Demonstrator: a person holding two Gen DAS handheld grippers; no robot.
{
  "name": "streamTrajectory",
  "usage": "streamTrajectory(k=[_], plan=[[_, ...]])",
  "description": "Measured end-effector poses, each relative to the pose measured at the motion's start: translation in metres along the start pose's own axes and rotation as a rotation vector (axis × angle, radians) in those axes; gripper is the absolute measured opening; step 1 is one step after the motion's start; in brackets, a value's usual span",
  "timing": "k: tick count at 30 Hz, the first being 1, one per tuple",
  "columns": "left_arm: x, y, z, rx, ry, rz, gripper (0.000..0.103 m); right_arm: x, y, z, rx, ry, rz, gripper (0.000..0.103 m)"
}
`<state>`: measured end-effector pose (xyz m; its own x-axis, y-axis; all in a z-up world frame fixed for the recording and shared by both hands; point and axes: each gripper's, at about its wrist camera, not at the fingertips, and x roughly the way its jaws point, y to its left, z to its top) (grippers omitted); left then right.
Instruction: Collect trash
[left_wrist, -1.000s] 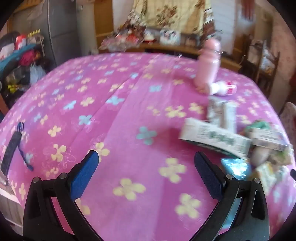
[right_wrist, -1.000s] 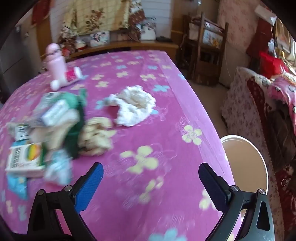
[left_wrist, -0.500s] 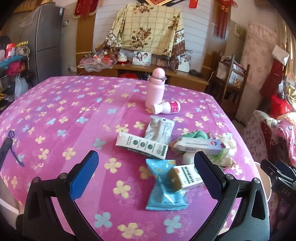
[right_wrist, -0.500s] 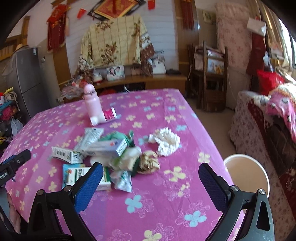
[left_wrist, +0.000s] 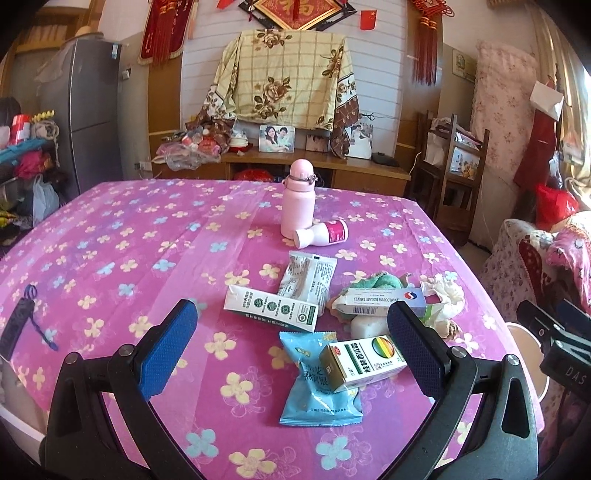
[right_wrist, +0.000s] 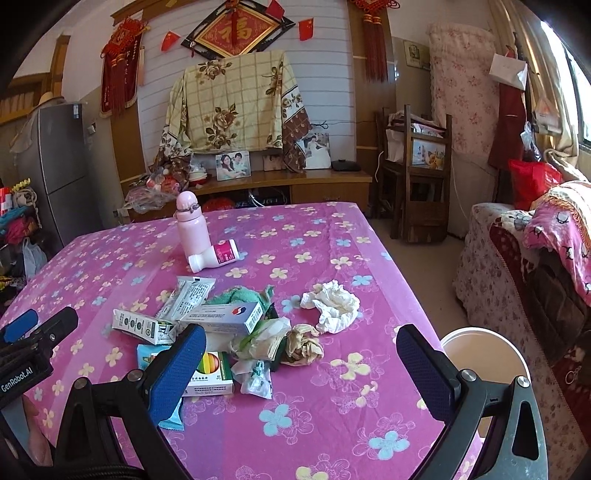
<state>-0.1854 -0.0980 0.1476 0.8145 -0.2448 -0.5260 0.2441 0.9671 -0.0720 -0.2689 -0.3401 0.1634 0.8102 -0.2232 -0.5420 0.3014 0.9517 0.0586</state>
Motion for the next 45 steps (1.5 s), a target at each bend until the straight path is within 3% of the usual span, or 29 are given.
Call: streamTrajectory(k=[10, 45], plan=[[-0.0101, -0.0097, 0.0023, 0.032, -0.057, 0.025, 0.102, 0.0009, -0.0036, 0.0006, 0.013, -0.004, -0.003, 0.102], [-0.0081, -0.0067, -0.0005, 0.017, -0.062, 0.04, 0.103, 0.0019, -0.0096, 0.0027, 0.006, -0.008, -0.019, 0.102]])
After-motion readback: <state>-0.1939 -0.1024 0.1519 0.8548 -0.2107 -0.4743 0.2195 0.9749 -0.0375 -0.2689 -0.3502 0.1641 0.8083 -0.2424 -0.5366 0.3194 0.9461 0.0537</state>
